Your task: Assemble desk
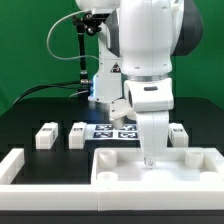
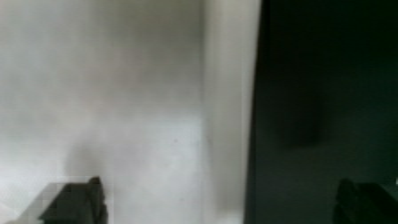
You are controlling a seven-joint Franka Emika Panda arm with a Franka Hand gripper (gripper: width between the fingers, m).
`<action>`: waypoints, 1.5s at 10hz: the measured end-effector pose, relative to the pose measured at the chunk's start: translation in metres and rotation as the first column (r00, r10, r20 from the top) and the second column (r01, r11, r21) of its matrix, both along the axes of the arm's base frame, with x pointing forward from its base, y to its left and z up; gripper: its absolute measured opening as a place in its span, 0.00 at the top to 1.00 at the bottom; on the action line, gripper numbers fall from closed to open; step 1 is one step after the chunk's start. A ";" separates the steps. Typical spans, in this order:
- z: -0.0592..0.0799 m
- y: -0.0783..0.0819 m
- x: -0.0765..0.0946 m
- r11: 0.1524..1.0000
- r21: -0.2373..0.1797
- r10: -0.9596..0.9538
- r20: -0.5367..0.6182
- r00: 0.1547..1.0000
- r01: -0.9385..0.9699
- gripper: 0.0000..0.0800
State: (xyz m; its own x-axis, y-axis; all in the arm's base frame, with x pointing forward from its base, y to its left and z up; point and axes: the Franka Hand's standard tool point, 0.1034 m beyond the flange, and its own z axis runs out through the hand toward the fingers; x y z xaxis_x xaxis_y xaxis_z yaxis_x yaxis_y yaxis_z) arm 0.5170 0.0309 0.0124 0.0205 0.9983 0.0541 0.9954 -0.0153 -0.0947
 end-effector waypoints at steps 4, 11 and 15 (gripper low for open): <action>0.001 0.000 0.001 1.000 -0.001 -0.010 0.002 1.000 0.010 0.19; 0.068 0.049 0.009 0.792 -0.080 -0.604 0.031 0.796 0.605 0.19; 0.070 0.057 0.013 0.614 -0.084 -0.785 0.035 0.618 0.785 0.19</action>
Offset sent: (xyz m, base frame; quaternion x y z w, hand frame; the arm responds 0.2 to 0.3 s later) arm 0.0000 0.0000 0.0000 0.0000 0.0000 0.0000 1.0000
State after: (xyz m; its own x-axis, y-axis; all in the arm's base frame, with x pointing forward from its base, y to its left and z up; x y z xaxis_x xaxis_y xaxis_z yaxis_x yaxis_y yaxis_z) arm 0.5298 0.0875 0.0821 0.7987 0.6010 -0.0292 0.5989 -0.7988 -0.0579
